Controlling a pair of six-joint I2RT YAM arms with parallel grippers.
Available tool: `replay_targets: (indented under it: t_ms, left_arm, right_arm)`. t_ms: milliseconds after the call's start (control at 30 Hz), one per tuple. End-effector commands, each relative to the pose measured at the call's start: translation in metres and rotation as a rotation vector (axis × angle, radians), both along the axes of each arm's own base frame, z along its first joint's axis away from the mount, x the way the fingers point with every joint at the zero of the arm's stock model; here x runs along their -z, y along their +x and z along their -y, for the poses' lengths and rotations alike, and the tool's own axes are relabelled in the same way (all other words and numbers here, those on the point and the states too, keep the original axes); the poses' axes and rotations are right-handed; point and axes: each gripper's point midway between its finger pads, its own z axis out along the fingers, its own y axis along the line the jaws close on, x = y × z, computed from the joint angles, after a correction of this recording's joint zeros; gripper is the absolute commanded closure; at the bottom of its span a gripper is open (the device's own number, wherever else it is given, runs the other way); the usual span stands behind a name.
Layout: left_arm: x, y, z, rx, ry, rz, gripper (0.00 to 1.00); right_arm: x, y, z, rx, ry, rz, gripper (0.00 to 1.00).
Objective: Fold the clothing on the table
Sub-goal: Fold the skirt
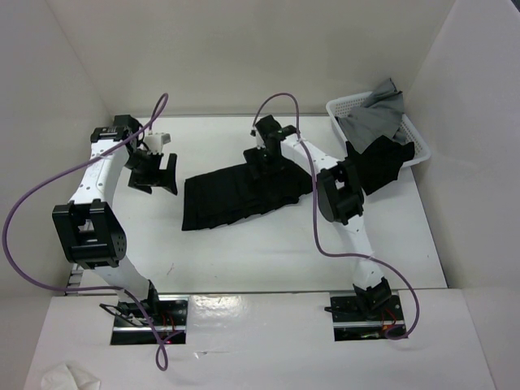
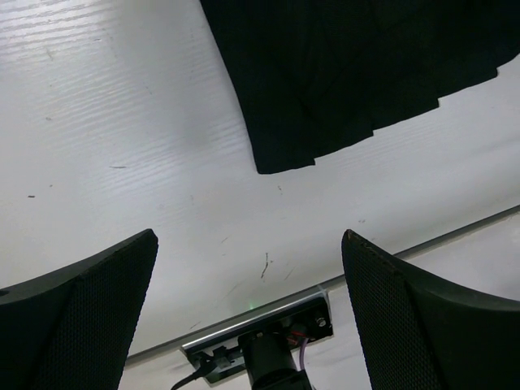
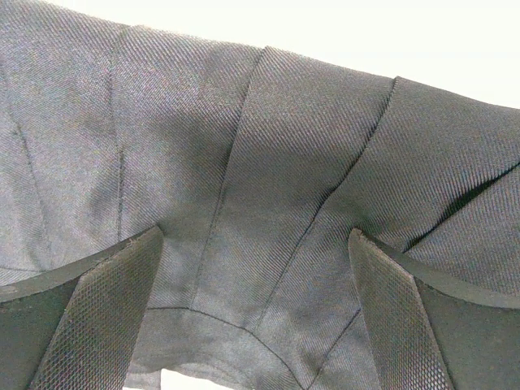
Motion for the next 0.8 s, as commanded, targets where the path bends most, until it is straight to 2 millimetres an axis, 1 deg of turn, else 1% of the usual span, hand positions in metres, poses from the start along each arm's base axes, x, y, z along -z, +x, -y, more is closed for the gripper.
replay_targets:
  t_ms: [0, 67, 100, 133, 167, 200, 233, 267, 300, 333, 367, 400, 433, 467, 500, 567, 600, 633, 700, 733, 767]
  left_arm:
    - [-0.011, 0.006, 0.012, -0.003, -0.082, 0.030, 0.00]
    - [-0.006, 0.007, 0.017, 0.013, -0.113, 0.025, 0.00]
    - [0.000, 0.008, 0.019, 0.025, -0.126, 0.017, 0.00]
    - [0.008, 0.008, 0.019, 0.024, -0.128, 0.002, 0.00]
    - [0.015, 0.008, 0.020, 0.026, -0.138, 0.000, 0.00]
    - [0.026, 0.008, 0.021, 0.013, -0.144, -0.027, 0.00]
    - [0.030, 0.008, 0.020, 0.013, -0.144, -0.026, 0.00]
    - [0.037, 0.014, 0.020, 0.014, -0.143, -0.020, 0.00]
    - [0.042, 0.016, 0.023, 0.009, -0.146, -0.023, 0.00]
    - [0.050, 0.017, 0.024, -0.007, -0.151, -0.040, 0.00]
    - [0.053, 0.025, 0.023, -0.013, -0.150, -0.015, 0.00]
    - [0.060, 0.028, 0.027, -0.018, -0.155, -0.033, 0.00]
    - [0.066, 0.027, 0.032, -0.014, -0.150, -0.054, 0.00]
    - [0.068, 0.033, 0.031, -0.014, -0.149, -0.044, 0.01]
    - [0.078, 0.034, 0.035, -0.018, -0.154, -0.073, 0.01]
    - [0.082, 0.046, 0.039, -0.030, -0.157, -0.052, 0.05]
    - [0.089, 0.048, 0.037, -0.044, -0.145, -0.056, 0.06]
    - [0.089, 0.057, 0.037, -0.060, -0.148, -0.024, 0.09]
    - [0.102, 0.056, 0.036, -0.083, -0.144, -0.045, 0.12]
    - [0.101, 0.064, 0.036, -0.103, -0.149, -0.020, 0.13]
    - [0.104, 0.065, 0.037, -0.112, -0.151, -0.018, 0.15]
  right_arm:
    - [-0.058, -0.001, -0.010, 0.001, 0.097, 0.054, 0.01]
    - [-0.082, 0.000, -0.006, -0.006, 0.120, 0.093, 0.01]
    - [-0.095, 0.001, -0.003, -0.015, 0.146, 0.108, 0.01]
    - [-0.116, 0.001, 0.003, -0.008, 0.171, 0.138, 0.01]
    - [-0.127, 0.008, 0.017, 0.009, 0.181, 0.159, 0.01]
    - [-0.136, 0.013, 0.026, 0.015, 0.182, 0.182, 0.01]
    - [-0.150, 0.012, 0.034, 0.021, 0.210, 0.195, 0.01]
    - [-0.152, 0.010, 0.045, 0.017, 0.209, 0.191, 0.01]
    - [-0.155, 0.016, 0.066, 0.055, 0.217, 0.190, 0.01]
    - [-0.151, 0.015, 0.077, 0.059, 0.215, 0.185, 0.01]
    - [-0.159, 0.013, 0.089, 0.066, 0.221, 0.196, 0.01]
    - [-0.152, 0.015, 0.108, 0.105, 0.214, 0.188, 0.01]
    - [-0.151, 0.012, 0.114, 0.099, 0.225, 0.178, 0.01]
    - [-0.159, 0.011, 0.120, 0.107, 0.237, 0.196, 0.01]
    - [-0.150, 0.006, 0.127, 0.106, 0.232, 0.173, 0.01]
    - [-0.149, 0.005, 0.139, 0.120, 0.226, 0.179, 0.01]
    - [-0.148, 0.000, 0.140, 0.110, 0.219, 0.178, 0.01]
    - [-0.148, 0.001, 0.141, 0.101, 0.215, 0.181, 0.01]
    - [-0.149, -0.005, 0.142, 0.094, 0.210, 0.182, 0.01]
    - [-0.150, -0.003, 0.142, 0.093, 0.212, 0.191, 0.01]
    - [-0.150, -0.003, 0.142, 0.085, 0.208, 0.194, 0.01]
